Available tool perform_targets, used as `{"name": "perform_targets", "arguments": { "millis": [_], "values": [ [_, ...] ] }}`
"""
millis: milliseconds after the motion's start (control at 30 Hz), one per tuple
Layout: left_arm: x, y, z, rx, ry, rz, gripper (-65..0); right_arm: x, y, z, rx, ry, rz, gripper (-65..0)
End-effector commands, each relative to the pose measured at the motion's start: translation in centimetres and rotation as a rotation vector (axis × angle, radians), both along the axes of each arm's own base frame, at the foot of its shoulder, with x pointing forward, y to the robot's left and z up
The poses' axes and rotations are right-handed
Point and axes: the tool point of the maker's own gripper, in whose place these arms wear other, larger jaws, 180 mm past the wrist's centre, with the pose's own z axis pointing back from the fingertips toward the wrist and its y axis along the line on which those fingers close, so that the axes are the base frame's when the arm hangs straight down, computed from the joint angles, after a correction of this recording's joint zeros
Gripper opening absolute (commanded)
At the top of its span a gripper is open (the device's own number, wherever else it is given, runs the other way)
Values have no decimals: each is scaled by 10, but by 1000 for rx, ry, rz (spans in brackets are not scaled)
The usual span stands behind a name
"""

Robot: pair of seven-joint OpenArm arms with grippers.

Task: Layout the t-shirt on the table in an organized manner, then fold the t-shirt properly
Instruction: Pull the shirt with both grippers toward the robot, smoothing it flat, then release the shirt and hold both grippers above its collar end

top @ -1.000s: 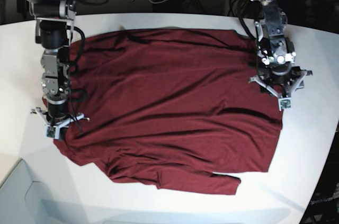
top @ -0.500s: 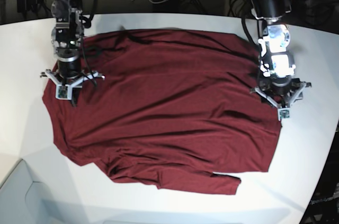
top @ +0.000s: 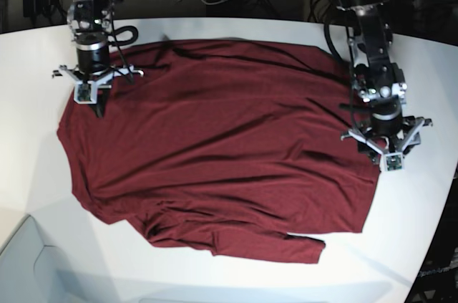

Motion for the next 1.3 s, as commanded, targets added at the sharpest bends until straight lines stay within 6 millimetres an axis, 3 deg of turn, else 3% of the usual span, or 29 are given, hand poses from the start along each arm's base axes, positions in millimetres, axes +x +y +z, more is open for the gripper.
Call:
{"name": "perform_targets", "arguments": {
  "millis": [0, 167, 300, 467, 800, 1100, 1267],
  "values": [
    [0, 2, 22, 26, -51, 6, -319, -1, -2, 11, -12, -38, 3, -650],
    [-44, -7, 16, -64, -12, 18, -319, -18, 1, 16, -18, -31, 13, -650],
    [-81, -9, -10, -129, 61, 2, -319, -28, 2, 13, -19, -14, 16, -650],
    [-108, -5, -44, -212, 155, 6, -319, -41, 2, 5, -19, 20, 16, -650],
    [-113, 13, -45, -249, 140, 61, -317, -55, 2, -3, -20, 57, 17, -650],
    [-114, 15, -71, -275, 194, 83, -317, -61, -7, -4, -30, 69, -1, -650],
    [-107, 16, -74, -280, 195, 85, -317, -63, -12, -4, -37, 69, -14, -650]
  ]
}}
